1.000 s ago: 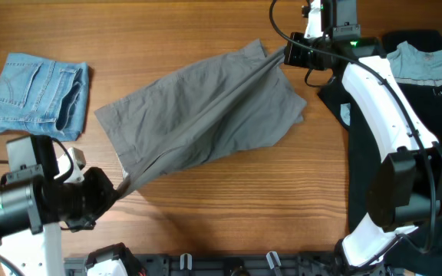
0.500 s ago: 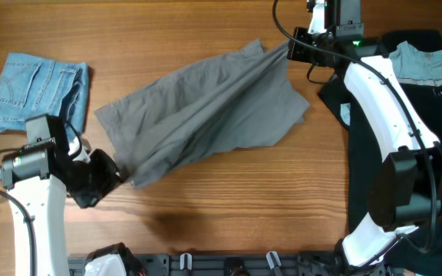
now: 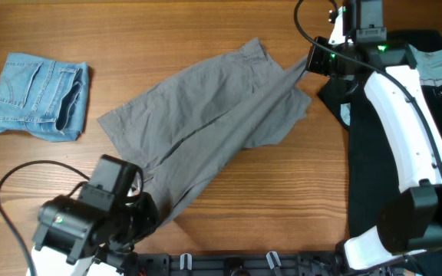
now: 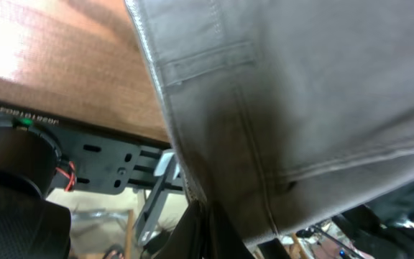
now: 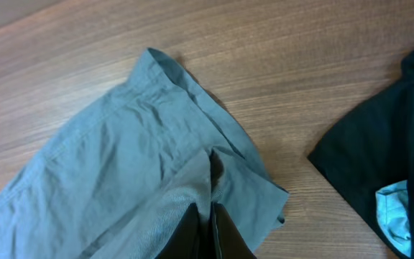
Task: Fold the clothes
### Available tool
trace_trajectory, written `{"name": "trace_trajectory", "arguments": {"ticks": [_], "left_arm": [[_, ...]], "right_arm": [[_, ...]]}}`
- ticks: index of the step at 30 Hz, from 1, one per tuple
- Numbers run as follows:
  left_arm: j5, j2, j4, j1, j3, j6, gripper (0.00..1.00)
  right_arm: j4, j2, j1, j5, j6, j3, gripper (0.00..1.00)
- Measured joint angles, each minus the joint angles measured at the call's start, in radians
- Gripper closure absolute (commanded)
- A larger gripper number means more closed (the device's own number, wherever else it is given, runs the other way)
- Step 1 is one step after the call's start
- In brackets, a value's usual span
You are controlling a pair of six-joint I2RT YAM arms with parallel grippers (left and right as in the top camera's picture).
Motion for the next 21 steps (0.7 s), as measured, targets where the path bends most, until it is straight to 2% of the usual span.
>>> {"name": "trace_trajectory", "arguments": {"ticks": [3,6,8,12,16,18,21], "left_arm": [[-0.080,0.003,0.050,-0.031,-0.030,-0.086,0.96],[-0.210,0.027,0.110,-0.031,-0.032,-0.130,0.96],[-0.233,0.049,0.129,-0.031,-0.033,-0.141,0.96],[-0.159,0.061,0.165,-0.031,-0.011,-0.101,0.96],[-0.293,0.061,0.169,-0.031,0.185,-0.013,0.96],[-0.283,0.069,0.142,-0.031,0.189,-0.006,0.96],[-0.143,0.129,0.106,-0.065,0.190,-0.005,0.96]], "right_arm": [[0.027,-0.003,0.008,-0.007,-0.001,0.000,0.96],[0.093,-0.002,0.026,-0.007,-0.008,0.000,0.96],[0.100,-0.002,0.027,0.005,-0.008,0.000,0.96],[0.081,-0.006,0.019,0.060,-0.012,0.000,0.96],[0.111,-0.047,0.015,0.030,-0.025,0.000,0.96],[0.088,-0.048,0.012,0.040,-0.027,0.000,0.96],[0.069,-0.048,-0.002,0.069,-0.027,0.000,0.96]]}}
